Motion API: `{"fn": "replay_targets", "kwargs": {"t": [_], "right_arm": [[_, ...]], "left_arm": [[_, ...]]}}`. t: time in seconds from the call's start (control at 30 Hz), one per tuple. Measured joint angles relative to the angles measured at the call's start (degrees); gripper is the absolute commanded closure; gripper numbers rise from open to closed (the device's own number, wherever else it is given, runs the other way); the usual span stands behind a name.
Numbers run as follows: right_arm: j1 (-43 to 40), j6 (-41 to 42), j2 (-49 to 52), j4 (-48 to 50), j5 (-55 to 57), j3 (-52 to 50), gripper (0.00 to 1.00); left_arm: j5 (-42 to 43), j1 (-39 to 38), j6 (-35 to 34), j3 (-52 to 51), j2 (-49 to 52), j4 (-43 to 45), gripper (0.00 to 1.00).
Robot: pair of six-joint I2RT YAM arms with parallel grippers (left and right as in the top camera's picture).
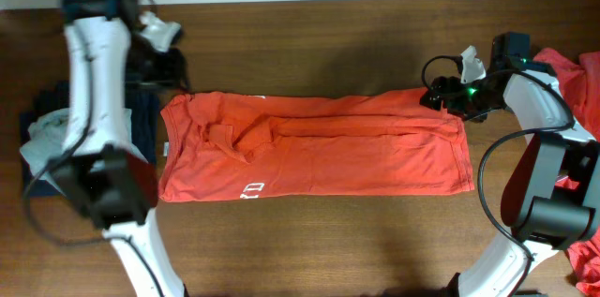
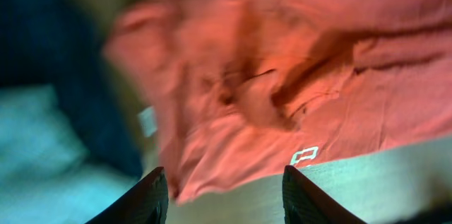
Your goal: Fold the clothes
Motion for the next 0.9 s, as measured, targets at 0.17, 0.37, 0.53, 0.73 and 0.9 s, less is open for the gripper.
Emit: {"fn": "replay_targets", "kwargs": {"t": [0.17,0.37,0.53,0.73,0.9], "right_arm": [[0.00,-0.02,0.00,-1.99,-0.02,0.00,0.18],[0.00,0.09,0.00,-3.06,0.04,0.02,0.12],[0.00,1.07,0.00,-3.34,-0.02,0.00,0.11],[0.00,1.97,0.00,-3.52,0.00,0.00,0.11],[0.00,2.12,0.00,-3.50,0.00,0.00,0.11]], "left_arm": [[-9.92,2.23,-10.21,-1.40,-17.79,0.15,0.47],[-11.08,-3.37,-16.26,-30.36,-34.29,17.81,0.38],[-1.53,-5.77,-21.22,-60.08,-27.41,42.73,0.33],[5.92,-5.77,-29.49,-73.35,-25.22,59.89,0.34],[7.04,-5.77,-32.87,-73.83,-24.04,65.31,0.67]]}}
